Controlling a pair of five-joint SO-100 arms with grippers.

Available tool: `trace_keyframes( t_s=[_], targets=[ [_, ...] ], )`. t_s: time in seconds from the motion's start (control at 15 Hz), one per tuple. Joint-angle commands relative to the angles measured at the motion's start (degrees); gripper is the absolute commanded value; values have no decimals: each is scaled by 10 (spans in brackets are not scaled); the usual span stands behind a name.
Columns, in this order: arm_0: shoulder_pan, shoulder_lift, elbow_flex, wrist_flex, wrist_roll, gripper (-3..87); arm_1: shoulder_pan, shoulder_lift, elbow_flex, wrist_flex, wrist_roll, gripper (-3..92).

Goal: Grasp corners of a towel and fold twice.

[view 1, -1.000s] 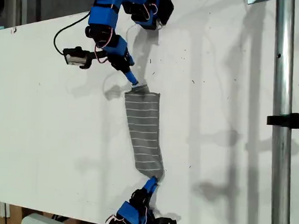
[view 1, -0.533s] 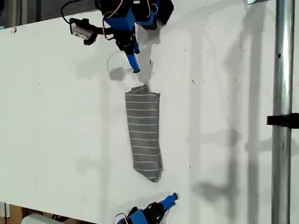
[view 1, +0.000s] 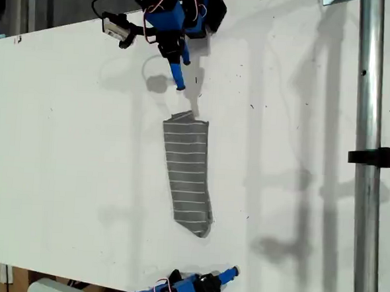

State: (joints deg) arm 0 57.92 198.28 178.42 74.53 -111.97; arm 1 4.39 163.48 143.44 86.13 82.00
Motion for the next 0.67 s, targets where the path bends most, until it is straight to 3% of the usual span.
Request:
trace_keyframes(
  t_s=[0.0,0.27,0.4,0.6],
  targets=[
    [-17,4,2,-4,7,109,43,-101,-4,-101,-32,475],
    [-31,4,2,-4,11,110,97,-431,-79,-323,-45,477],
    [-29,4,2,-4,8,109,105,-552,-135,-377,-40,476],
    [-34,4,2,-4,18,105,91,-728,-266,-386,-38,473]
  ],
)
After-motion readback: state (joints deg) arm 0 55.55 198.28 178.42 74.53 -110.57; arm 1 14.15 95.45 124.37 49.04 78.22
